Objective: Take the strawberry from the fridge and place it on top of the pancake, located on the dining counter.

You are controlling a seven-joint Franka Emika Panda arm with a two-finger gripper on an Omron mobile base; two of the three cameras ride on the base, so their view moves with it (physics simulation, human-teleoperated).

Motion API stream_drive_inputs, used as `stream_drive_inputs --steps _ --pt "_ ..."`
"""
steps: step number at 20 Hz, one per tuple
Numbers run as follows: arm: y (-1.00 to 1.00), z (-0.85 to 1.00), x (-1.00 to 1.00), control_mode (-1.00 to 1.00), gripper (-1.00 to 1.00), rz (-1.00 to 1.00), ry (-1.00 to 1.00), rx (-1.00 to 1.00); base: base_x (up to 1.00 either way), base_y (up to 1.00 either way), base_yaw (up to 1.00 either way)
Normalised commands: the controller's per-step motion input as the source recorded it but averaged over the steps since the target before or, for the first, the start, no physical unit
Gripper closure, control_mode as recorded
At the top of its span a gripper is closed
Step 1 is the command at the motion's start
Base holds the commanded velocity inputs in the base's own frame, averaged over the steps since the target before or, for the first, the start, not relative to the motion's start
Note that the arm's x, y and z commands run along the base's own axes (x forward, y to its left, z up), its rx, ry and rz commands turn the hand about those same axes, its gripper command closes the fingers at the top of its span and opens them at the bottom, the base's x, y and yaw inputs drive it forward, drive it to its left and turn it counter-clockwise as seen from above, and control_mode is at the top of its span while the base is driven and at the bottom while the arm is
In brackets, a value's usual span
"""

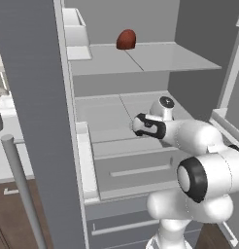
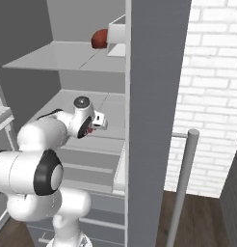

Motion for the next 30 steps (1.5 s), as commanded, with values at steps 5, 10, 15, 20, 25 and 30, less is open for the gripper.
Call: stream_drive_inputs --steps 5,10,15,20,25,30 --pt "0.0 0.84 -0.55 -1.0 1.0 0.0 -0.12 0.0 0.0 0.0 0.0" --pt "0.0 0.85 -0.79 -1.0 1.0 0.0 -0.03 0.04 0.0 0.0 0.0" --pt "0.0 0.87 -0.91 -1.0 1.0 0.0 0.01 0.06 0.0 0.0 0.0" --pt "0.0 0.68 -0.99 -1.0 1.0 0.0 0.08 0.02 0.0 0.0 0.0" --pt "0.0 0.58 -1.0 -1.0 1.0 0.0 0.05 0.0 0.0 0.0 0.0" --pt "0.02 0.39 -0.81 -1.0 1.0 0.0 0.0 0.0 0.0 0.0 0.0"
